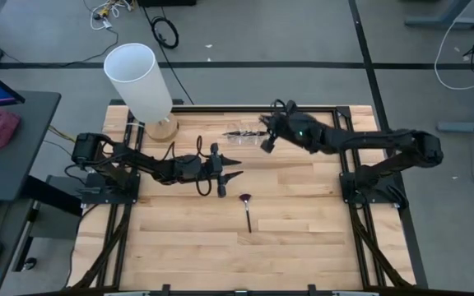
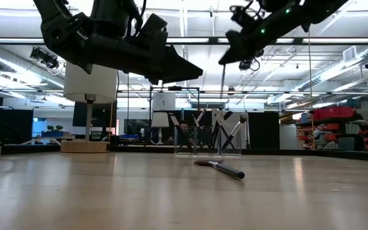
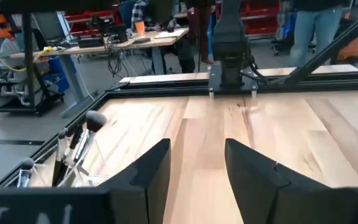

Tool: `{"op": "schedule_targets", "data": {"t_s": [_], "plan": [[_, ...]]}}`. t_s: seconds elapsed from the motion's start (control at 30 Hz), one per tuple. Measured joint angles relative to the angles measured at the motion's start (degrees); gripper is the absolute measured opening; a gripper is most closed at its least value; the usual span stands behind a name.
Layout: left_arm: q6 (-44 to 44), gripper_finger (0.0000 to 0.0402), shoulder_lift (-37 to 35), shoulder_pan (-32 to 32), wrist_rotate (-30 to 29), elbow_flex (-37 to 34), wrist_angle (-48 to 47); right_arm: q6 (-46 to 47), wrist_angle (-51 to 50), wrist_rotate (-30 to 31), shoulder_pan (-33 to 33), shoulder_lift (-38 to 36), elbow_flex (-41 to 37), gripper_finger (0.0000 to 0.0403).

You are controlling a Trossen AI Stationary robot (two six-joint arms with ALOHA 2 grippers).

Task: Pick & Place Makeup Supplies
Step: Put the makeup brush into the transparent organizer

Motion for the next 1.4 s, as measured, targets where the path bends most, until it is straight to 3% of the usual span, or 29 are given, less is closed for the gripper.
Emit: {"op": "schedule_targets", "data": {"t_s": [0.17, 0.4, 0.7, 1.07, 1.3, 1.4], "plan": [[-2.07, 0.0150, -0.02, -0.02, 0.04, -0.01, -1.08, 3.97, -6.18, -3.09, -5.38, 1.09, 0.04, 0.0010], [-2.39, 0.0149, -0.02, -0.02, 0.07, -0.02, -1.57, 7.48, -1.73, -11.17, -10.02, 4.32, -4.15, 0.0011], [-2.92, 0.0149, -0.02, -0.02, 0.07, -0.02, -1.55, 8.85, -0.85, -11.67, -11.19, 7.92, -6.81, 0.0020], [-6.02, 0.0149, -0.02, -0.02, 0.50, -0.02, -2.23, 7.31, 1.19, -11.62, -11.19, 8.15, -6.81, 0.0103], [-13.69, 0.0149, -0.02, -0.22, 10.52, -0.05, -9.79, 2.98, 1.12, -11.58, -9.85, 7.93, -6.81, 0.0141], [-14.85, 0.0149, -0.02, -1.17, 11.44, -0.07, -13.62, -0.09, 0.91, -10.49, -8.41, 7.62, -6.81, 0.0150]]}}
